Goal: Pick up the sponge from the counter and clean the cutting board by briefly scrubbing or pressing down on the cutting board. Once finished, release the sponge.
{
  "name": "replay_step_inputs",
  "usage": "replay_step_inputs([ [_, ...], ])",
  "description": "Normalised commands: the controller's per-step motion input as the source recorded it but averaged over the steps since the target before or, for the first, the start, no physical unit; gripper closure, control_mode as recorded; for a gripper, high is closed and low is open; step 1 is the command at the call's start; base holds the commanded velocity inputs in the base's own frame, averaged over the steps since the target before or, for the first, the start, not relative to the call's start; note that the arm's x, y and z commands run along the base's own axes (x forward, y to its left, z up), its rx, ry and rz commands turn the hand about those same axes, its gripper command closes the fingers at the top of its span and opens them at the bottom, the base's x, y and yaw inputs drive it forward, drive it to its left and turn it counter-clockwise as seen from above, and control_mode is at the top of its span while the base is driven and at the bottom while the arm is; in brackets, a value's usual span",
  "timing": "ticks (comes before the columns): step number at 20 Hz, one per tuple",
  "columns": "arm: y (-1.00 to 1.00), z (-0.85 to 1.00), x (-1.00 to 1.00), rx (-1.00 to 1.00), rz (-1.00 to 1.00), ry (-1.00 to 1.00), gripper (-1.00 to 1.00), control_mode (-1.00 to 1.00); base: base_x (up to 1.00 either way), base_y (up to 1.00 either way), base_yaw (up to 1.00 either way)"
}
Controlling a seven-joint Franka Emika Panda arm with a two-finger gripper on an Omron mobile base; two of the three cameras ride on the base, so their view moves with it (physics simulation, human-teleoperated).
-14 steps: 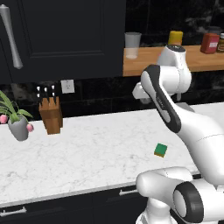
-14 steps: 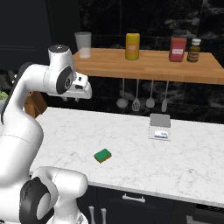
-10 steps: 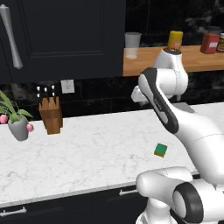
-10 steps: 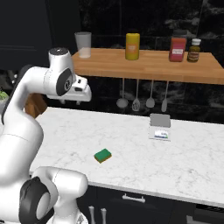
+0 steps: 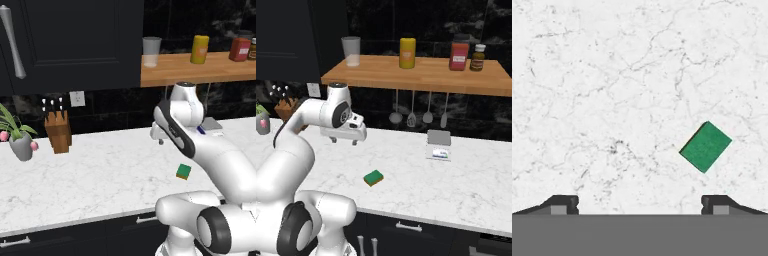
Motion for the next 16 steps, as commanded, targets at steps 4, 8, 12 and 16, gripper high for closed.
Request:
replay_step_inputs([
  [4, -0.22, -0.81, 0.01, 0.00, -0.06, 0.12, -1.00, -1.00, 0.00, 0.00, 0.00],
  [8, -0.22, -0.71, 0.02, 0.00, -0.06, 0.08, -1.00, -1.00, 0.00, 0.00, 0.00],
  [12, -0.26, -0.61, 0.02, 0.00, -0.07, 0.09, -1.00, -1.00, 0.00, 0.00, 0.00],
  [16, -0.42, -0.32, 0.11, 0.00, -0.08, 0.10, -1.00, -1.00, 0.00, 0.00, 0.00],
])
